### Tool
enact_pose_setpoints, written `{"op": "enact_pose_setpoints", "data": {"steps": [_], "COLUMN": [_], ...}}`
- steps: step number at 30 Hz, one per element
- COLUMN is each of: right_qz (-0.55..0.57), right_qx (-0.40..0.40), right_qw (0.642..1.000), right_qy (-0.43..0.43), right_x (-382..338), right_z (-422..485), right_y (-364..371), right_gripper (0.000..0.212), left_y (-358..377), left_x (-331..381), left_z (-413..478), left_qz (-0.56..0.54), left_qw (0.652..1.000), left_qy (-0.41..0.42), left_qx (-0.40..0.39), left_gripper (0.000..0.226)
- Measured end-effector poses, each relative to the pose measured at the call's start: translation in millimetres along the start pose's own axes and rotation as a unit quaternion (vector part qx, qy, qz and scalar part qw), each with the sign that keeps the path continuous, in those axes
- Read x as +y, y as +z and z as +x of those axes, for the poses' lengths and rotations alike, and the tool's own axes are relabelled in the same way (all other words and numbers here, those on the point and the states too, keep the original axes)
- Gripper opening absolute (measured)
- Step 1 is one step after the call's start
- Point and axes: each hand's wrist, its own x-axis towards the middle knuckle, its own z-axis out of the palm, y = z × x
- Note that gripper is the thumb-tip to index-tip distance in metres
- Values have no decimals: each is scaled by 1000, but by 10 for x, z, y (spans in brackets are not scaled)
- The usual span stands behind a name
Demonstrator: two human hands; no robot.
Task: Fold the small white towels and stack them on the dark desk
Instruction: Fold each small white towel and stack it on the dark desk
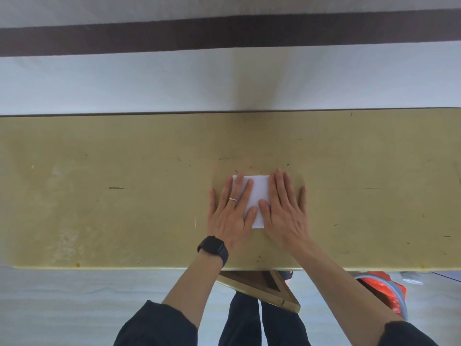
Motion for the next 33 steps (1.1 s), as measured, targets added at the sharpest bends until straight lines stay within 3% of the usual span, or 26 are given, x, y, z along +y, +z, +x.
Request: {"op": "enact_pose_setpoints", "data": {"steps": [10,13,17,19,22,25,28,33], "right_qz": [6,46,184,209,230,283,318,409], "right_qx": [-32,-17,-6,-25,-60,-94,-116,-117], "right_qw": [999,997,946,926,901,873,868,861], "right_qy": [1,65,267,313,363,385,363,281], "right_x": [-148,-225,-376,-429,-451,-427,-382,-377], "right_z": [-925,-1079,-984,-848,-655,-569,-603,-709], "right_y": [71,-66,-313,-347,-336,-392,-445,-662], "right_gripper": [68,69,66,58,45,30,25,18], "left_y": [-6,-172,-448,-506,-506,-460,-436,-708], "left_x": [164,263,474,546,599,555,486,489], "left_z": [-900,-974,-794,-681,-564,-512,-546,-816], "left_qz": [-35,-73,-170,-225,-238,-261,-303,-469], "left_qw": [997,988,913,875,857,835,815,757], "left_qy": [-29,-123,-367,-424,-454,-479,-486,-456], "left_qx": [-56,-64,-50,-53,-57,-70,-85,8], "left_gripper": [63,64,62,52,36,34,34,31]}}
